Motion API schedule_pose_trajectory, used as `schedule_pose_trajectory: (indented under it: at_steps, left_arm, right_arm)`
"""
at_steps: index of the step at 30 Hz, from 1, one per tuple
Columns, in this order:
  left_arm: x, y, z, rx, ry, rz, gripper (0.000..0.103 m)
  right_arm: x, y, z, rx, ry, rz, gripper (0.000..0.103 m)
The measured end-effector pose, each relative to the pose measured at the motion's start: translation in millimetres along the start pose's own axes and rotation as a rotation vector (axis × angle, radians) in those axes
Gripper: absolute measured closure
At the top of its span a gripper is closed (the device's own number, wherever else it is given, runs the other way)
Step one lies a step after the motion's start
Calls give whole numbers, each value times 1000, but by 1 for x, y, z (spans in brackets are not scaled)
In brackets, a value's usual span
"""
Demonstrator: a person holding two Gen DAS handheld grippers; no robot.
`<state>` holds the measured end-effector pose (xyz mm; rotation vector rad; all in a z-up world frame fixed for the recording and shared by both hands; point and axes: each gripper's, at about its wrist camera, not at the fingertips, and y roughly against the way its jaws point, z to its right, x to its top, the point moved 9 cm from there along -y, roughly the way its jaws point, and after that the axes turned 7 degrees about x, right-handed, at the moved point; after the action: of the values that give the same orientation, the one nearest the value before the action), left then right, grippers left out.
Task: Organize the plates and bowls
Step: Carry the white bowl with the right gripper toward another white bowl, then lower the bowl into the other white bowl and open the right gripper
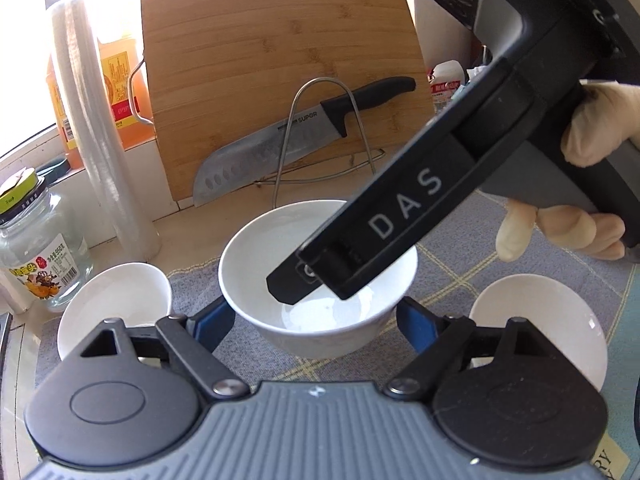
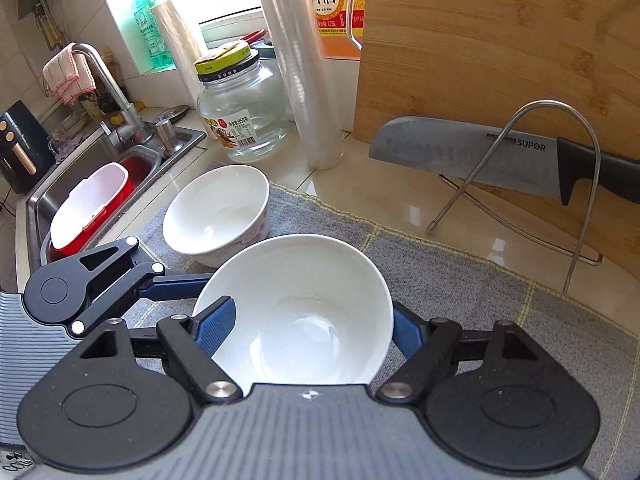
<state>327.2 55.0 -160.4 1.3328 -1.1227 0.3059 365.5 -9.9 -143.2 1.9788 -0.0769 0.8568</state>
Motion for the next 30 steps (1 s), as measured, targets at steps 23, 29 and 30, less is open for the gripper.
schedule_pose_trajectory:
  at_steps: [23,29,30]
  left_arm:
    - [7,59,33,-38,-43,52,16]
    - [6,70,45,-51,-47,56,16]
    - [5,73,48,-54,-52,58,16]
  right_arm:
    - [-31,57,-29,-19,5,66,17]
    - [-43,72,-33,-30,3,78,17]
    - [-46,74,-33,-31,0,80,17]
